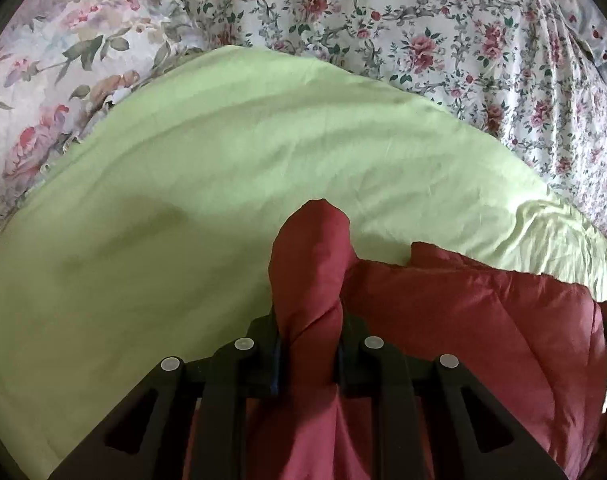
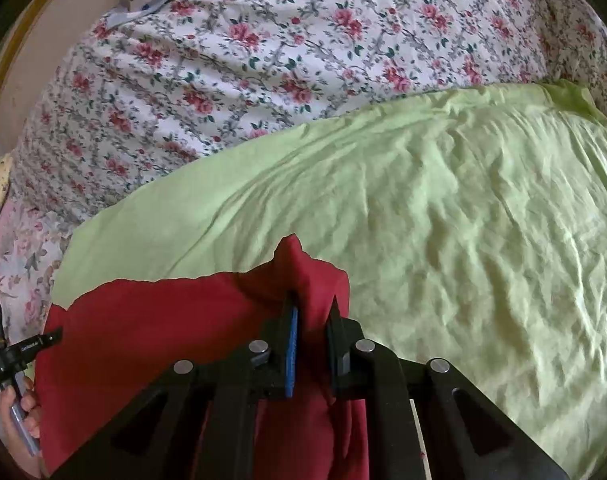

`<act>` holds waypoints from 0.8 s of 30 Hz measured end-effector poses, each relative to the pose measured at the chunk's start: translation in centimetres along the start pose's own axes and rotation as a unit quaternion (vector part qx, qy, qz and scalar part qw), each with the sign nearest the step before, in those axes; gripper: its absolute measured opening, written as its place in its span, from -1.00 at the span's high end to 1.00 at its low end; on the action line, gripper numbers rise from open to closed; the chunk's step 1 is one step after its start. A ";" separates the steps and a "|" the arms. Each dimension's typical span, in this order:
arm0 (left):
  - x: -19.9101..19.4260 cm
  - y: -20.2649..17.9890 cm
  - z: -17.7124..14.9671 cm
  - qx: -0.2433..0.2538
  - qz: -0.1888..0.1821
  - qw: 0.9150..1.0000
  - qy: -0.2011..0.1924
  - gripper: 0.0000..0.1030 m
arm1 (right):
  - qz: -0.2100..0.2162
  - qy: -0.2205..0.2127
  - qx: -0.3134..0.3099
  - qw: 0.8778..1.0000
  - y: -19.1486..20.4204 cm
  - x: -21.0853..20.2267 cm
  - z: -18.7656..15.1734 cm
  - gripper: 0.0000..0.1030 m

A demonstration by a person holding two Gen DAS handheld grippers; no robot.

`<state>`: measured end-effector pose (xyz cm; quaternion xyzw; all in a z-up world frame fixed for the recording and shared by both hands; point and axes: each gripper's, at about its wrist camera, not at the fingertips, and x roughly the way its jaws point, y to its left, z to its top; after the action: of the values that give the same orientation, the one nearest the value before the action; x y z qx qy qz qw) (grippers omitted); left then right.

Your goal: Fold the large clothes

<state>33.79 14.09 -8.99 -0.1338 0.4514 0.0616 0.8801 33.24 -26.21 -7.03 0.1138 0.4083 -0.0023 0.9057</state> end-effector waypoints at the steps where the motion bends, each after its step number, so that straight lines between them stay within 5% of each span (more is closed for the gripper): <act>1: 0.0 0.0 0.1 0.000 0.000 1.000 0.000 0.63 | -0.018 -0.001 -0.011 1.000 0.6 0.1 0.1 0.80; 17: -0.3 4.0 0.5 -0.046 -0.092 0.995 0.007 0.54 | -0.063 -0.011 0.001 0.998 0.4 -0.6 -0.9 0.80; 24: -6.4 4.9 -0.9 -0.021 -0.091 0.995 -0.041 0.39 | -0.053 -0.006 0.016 0.998 -0.2 0.0 -0.7 0.80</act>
<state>28.18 18.61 -5.21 -0.1904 0.3991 -0.0042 0.8969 32.64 -26.23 -7.51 0.1066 0.4084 -0.0578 0.9047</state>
